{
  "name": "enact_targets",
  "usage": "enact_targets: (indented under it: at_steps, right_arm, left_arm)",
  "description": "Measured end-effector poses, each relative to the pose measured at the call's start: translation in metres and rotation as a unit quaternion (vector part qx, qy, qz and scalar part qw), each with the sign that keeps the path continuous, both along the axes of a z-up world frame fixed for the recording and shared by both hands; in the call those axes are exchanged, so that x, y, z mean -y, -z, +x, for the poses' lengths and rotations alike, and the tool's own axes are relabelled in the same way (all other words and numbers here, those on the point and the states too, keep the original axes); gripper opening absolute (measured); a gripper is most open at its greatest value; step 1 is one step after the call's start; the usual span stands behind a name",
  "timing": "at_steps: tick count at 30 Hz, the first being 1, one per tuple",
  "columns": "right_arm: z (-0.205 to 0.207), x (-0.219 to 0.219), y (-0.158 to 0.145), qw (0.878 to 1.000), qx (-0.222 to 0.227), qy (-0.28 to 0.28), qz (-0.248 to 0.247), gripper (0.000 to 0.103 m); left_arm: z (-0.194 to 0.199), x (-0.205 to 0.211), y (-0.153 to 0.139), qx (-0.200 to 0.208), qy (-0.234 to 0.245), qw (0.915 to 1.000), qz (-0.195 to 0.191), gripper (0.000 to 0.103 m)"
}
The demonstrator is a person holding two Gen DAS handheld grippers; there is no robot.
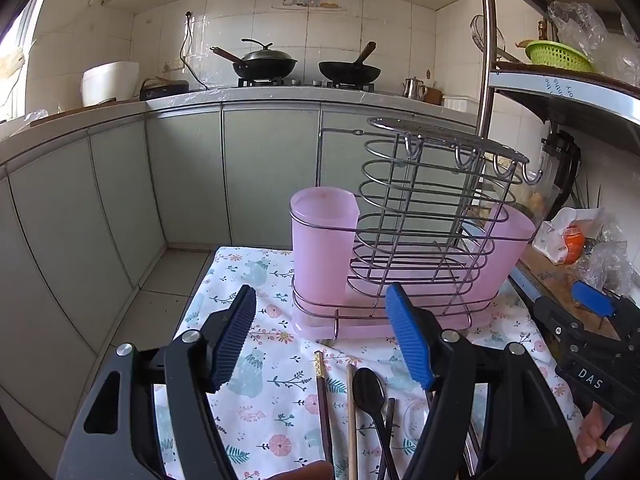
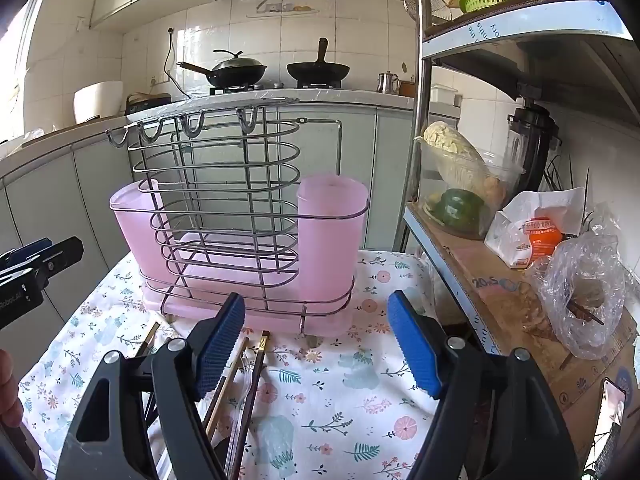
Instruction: Organize utensils
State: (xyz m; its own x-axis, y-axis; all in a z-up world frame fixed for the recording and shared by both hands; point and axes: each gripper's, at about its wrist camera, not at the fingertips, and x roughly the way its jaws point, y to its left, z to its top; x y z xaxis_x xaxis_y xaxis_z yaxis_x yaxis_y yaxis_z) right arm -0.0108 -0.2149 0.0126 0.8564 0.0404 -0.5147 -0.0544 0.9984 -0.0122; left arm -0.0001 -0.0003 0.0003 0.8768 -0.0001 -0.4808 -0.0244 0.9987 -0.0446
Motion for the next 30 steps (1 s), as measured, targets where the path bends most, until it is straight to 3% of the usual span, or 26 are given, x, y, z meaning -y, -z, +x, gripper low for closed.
enact_targets:
  at_steps: [30]
  right_arm:
    - [0.0003, -0.0009, 0.0002, 1.0, -0.001, 0.0, -0.001, 0.073]
  left_arm:
    - [-0.0028, 0.0017, -0.004, 0.001, 0.001, 1.0, -0.003, 0.068]
